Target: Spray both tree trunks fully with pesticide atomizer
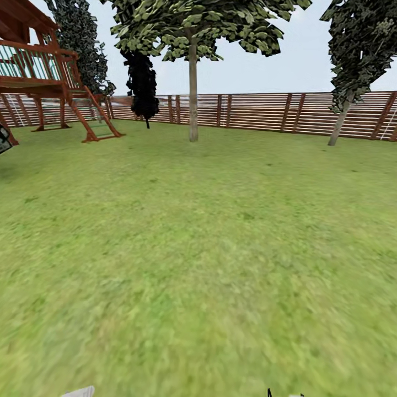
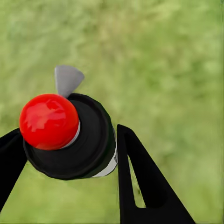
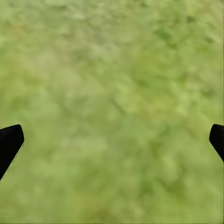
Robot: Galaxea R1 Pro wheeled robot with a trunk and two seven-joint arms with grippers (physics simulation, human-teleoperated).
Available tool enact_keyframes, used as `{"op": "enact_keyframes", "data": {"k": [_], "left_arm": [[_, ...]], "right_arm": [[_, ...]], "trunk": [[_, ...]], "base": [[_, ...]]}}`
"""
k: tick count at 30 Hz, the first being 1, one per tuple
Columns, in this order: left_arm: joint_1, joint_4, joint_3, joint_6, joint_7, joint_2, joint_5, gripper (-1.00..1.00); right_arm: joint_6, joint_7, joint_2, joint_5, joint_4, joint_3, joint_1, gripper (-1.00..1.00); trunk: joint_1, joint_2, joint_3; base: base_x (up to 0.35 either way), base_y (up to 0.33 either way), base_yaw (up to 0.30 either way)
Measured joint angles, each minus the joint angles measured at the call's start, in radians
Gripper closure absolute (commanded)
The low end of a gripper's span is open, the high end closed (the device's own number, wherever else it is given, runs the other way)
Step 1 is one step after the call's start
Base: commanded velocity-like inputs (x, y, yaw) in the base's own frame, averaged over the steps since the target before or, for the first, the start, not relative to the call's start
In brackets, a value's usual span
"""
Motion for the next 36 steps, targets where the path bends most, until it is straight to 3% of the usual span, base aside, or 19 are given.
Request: {"op": "enact_keyframes", "data": {"k": [36], "left_arm": [[0.0, -0.001, 0.001, -0.001, 0.0, 0.0, 0.001, 1.0]], "right_arm": [[0.0, 0.001, 0.0, 0.0, 0.0, 0.0, 0.0, -1.0]], "trunk": [[0.0, 0.0, 0.0]], "base": [[0.339, 0.0, 0.0]]}}
